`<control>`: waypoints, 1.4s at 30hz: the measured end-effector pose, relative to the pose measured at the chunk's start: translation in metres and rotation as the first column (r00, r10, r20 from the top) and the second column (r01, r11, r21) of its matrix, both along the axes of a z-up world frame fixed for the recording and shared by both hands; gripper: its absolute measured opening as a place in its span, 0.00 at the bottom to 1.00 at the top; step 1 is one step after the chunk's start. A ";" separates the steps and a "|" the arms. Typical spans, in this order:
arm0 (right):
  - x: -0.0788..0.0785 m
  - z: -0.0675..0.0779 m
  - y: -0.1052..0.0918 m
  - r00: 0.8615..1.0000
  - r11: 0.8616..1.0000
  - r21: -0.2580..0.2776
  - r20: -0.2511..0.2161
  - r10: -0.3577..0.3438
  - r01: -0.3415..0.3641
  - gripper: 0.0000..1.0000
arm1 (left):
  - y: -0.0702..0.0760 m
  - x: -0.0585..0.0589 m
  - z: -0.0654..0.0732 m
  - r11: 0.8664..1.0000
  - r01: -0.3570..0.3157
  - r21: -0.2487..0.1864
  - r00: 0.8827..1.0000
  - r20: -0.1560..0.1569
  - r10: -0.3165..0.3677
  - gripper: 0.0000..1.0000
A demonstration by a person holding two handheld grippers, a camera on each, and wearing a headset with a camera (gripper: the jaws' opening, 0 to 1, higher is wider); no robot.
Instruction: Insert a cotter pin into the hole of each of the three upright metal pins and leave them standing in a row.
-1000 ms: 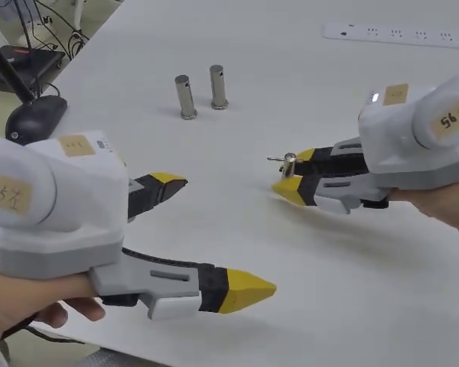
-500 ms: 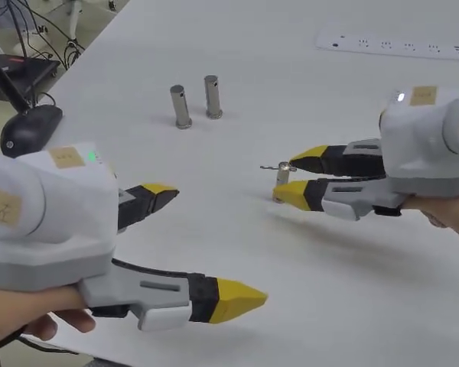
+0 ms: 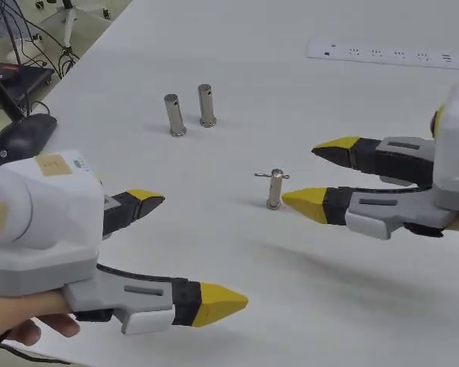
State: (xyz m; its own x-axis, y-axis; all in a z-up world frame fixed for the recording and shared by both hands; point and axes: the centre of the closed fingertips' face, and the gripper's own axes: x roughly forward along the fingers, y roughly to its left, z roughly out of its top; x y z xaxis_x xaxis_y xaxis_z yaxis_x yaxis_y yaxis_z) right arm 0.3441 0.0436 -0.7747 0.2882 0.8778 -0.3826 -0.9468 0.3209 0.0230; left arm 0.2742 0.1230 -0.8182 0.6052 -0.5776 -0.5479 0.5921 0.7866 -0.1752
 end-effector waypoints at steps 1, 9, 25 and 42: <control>-0.001 0.002 -0.004 1.000 1.000 0.004 -0.007 -0.011 0.011 0.51 | 0.001 0.000 0.000 1.000 -0.001 0.002 1.000 -0.001 0.001 0.98; -0.013 0.007 -0.029 0.997 0.997 0.005 -0.032 -0.074 0.074 0.60 | 0.009 0.003 0.002 1.000 -0.012 0.016 1.000 0.002 0.012 0.98; -0.050 -0.006 -0.072 0.977 0.987 -0.050 -0.140 -0.160 0.155 0.89 | 0.029 0.009 -0.015 0.998 -0.018 0.066 0.999 -0.040 0.021 0.97; -0.057 -0.010 -0.109 0.935 0.958 -0.083 -0.207 -0.287 0.275 1.00 | 0.071 0.065 -0.011 0.992 -0.085 0.093 0.996 0.025 0.083 0.94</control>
State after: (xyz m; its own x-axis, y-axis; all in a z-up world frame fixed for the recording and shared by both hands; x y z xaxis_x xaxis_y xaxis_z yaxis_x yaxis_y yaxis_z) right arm 0.2869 -0.0651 -0.7845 0.4258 0.7502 -0.5058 -0.7923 0.5791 0.1920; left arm 0.3392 0.1938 -0.8295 0.6616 -0.4705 -0.5838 0.5259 0.8462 -0.0860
